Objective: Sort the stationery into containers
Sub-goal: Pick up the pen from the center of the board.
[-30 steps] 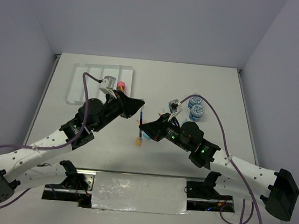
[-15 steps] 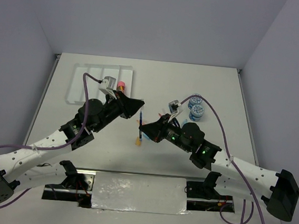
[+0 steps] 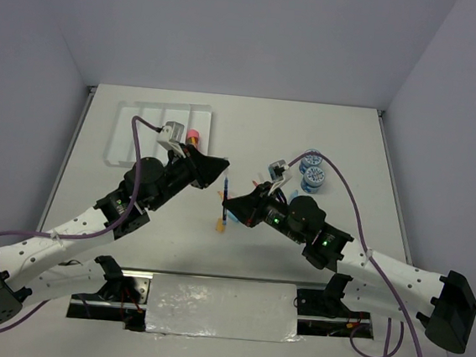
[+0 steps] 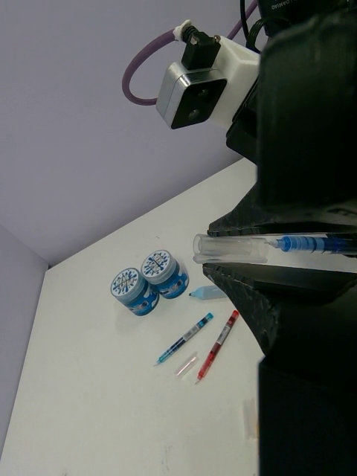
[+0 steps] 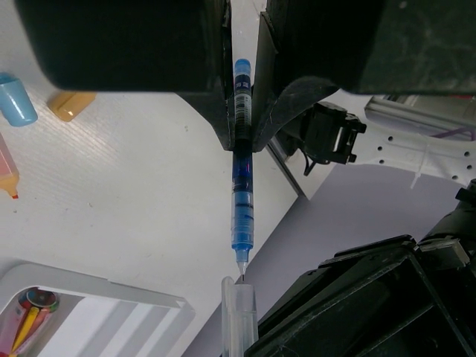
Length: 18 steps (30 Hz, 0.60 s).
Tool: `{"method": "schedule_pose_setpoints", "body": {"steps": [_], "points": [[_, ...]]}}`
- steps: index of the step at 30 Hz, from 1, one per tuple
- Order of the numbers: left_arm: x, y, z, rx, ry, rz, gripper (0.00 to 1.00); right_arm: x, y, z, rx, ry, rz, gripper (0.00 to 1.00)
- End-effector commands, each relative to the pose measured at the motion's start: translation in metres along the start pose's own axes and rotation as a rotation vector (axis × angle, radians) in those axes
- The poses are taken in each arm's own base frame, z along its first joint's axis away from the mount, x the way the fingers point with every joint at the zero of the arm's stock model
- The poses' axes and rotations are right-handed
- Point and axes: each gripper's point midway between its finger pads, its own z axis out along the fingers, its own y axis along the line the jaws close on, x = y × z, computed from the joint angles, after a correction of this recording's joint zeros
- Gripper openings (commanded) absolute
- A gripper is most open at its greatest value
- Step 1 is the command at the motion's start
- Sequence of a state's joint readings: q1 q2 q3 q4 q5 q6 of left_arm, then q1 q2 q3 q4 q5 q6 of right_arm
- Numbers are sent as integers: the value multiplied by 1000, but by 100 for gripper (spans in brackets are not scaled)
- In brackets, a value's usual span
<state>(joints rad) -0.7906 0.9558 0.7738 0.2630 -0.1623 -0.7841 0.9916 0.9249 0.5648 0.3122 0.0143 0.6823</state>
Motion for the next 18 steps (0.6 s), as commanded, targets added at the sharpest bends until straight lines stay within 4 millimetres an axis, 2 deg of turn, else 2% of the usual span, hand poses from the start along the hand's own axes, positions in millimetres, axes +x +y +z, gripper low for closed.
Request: {"method": "schedule_pose_setpoints", "body": {"steps": [1, 18], "points": [[-19, -17, -2, 61, -67, 11, 3, -14, 11, -1, -18, -42, -13, 0], [-9, -13, 0, 62, -40, 14, 5, -19, 12, 2, -5, -46, -37, 0]]}}
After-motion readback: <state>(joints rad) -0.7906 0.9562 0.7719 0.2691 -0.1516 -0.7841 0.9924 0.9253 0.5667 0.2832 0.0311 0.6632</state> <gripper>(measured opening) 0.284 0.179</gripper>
